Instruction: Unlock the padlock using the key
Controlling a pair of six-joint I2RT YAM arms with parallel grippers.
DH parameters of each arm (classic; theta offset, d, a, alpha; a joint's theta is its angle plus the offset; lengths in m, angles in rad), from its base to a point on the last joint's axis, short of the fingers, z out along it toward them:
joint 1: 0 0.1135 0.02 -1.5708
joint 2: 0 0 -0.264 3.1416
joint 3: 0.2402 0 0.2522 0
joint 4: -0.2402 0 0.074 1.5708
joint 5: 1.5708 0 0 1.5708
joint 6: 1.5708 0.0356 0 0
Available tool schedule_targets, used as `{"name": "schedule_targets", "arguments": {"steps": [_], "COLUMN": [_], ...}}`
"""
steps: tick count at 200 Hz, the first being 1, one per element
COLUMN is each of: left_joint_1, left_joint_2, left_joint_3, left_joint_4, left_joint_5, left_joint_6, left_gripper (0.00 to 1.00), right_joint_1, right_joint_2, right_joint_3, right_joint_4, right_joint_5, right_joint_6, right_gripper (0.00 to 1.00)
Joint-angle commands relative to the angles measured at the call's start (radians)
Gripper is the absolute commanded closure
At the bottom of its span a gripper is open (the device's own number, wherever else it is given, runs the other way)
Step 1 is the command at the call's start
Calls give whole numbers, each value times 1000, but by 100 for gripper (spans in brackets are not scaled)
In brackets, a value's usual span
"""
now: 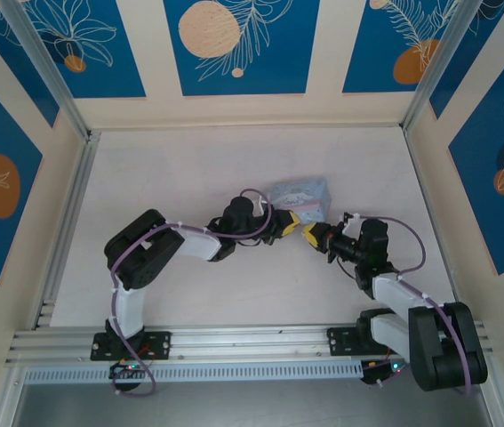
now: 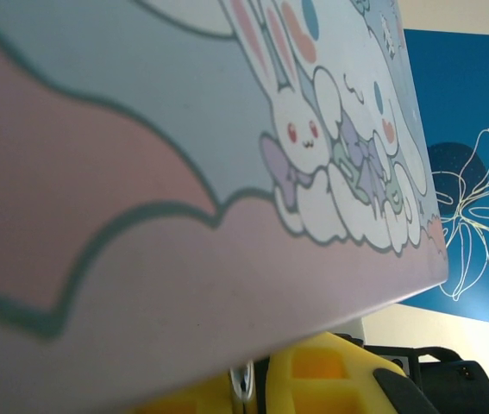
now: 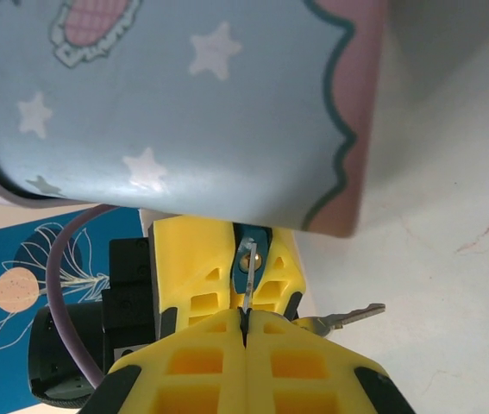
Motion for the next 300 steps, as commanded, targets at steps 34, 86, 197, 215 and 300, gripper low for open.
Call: {"name": "schedule_targets", "arguments": {"steps": [34,86,197,215,300], "left_joint_1": [-12,-13,-16,-16,5], "left_joint_2": [9,9,19,17,-122], "left_joint_3": [20,22,20,9,-126], "left_joint_4": [73,76,84,97,-7], "left_joint_5": [4,9,10,-4,-145], "left_joint_6": [-14,-14,-14,-20,34], "left_gripper": [100,100,100,100,100], "right_joint_1": [20,28,33,33,31], "right_joint_2": [17,25,28,27,-18], "right_joint_3": [32,38,51,54,39], "right_joint_4": [27,33,69,86,53], "right_joint_5": [24,34,26,15,-130], "right_joint_6": [7,9,23,19,-44], "right_gripper": [100,100,100,100,100]}}
